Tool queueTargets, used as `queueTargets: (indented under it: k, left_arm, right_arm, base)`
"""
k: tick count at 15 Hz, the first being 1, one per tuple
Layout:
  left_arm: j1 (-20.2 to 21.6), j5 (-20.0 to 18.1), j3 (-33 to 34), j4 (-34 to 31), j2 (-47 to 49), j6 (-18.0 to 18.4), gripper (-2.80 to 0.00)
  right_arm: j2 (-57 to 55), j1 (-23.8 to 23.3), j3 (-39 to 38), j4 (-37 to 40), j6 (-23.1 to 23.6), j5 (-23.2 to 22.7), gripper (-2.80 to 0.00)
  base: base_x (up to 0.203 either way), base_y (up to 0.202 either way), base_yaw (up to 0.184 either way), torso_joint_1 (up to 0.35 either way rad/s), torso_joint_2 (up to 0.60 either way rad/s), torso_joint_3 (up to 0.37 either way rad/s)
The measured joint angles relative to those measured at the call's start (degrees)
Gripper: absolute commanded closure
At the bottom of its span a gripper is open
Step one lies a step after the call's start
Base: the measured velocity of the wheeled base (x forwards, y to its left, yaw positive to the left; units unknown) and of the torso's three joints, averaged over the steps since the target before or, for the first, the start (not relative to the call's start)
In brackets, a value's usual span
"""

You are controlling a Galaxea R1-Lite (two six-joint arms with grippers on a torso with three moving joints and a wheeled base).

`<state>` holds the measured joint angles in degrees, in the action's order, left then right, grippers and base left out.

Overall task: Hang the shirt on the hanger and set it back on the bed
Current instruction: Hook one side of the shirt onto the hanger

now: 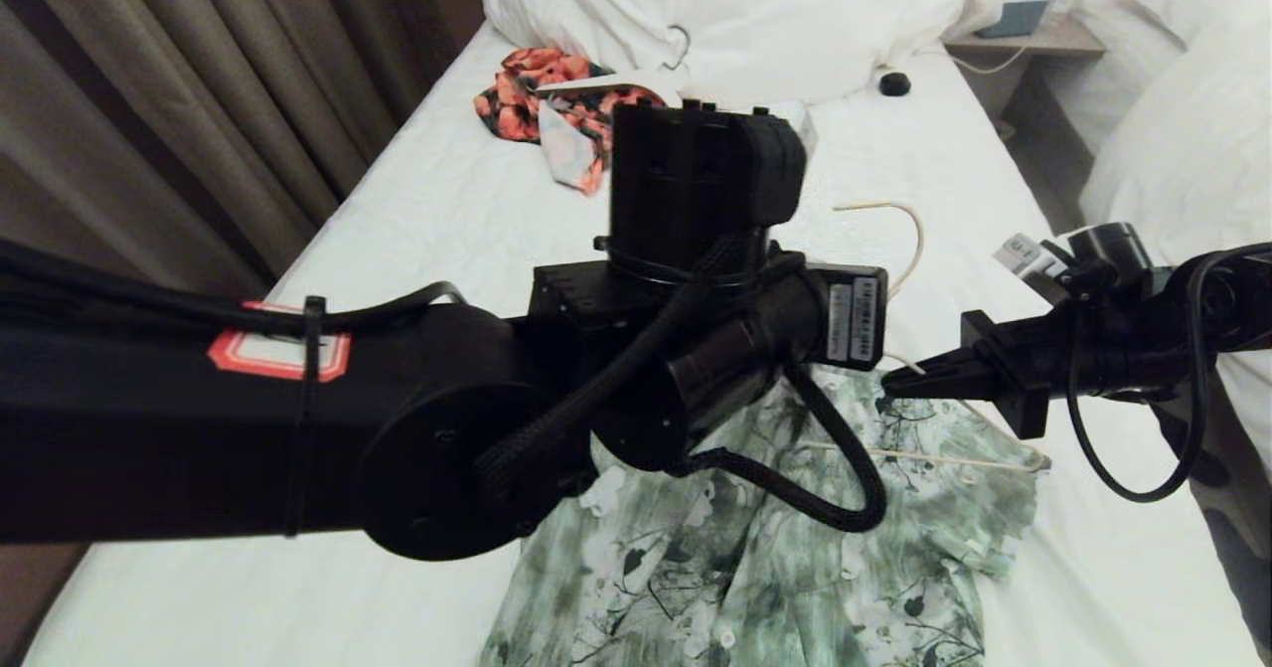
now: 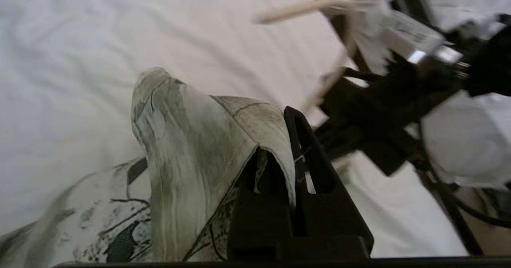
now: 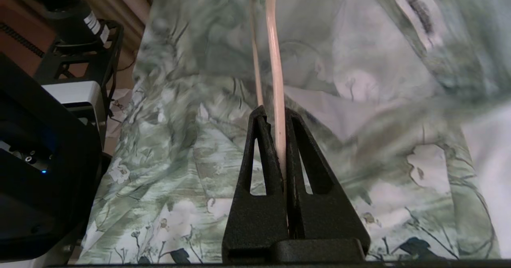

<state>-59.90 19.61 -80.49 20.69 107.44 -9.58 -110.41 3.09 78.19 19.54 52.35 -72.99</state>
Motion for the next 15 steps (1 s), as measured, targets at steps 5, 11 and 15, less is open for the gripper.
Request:
queueTargets:
  k: [5,11,15]
  left_arm:
    - [-6.35,1.14,-1.93,-0.1,2.19,0.09,0.0]
    - [-9.55,1.81,-2.42,0.2,7.17,2.77,0.0]
    - [-9.61,1.66,-2.2,0.39,8.94,5.34,-2.8]
  right_arm:
    - [0.96,1.65,-0.68,-0.16,0.44,-0.24,0.0]
    - [1.1,3.19,-0.61,-0.3,0.72,-0.4,0.0]
    - [1.12,3.32,-1.23,-0.33,1.15,-0.5,0.0]
  base:
    - [0.0,0.0,0.0,0.0,0.0,0.0]
    - [0.0,0.0,0.0,0.0,0.0,0.0]
    - [0.0,0.0,0.0,0.0,0.0,0.0]
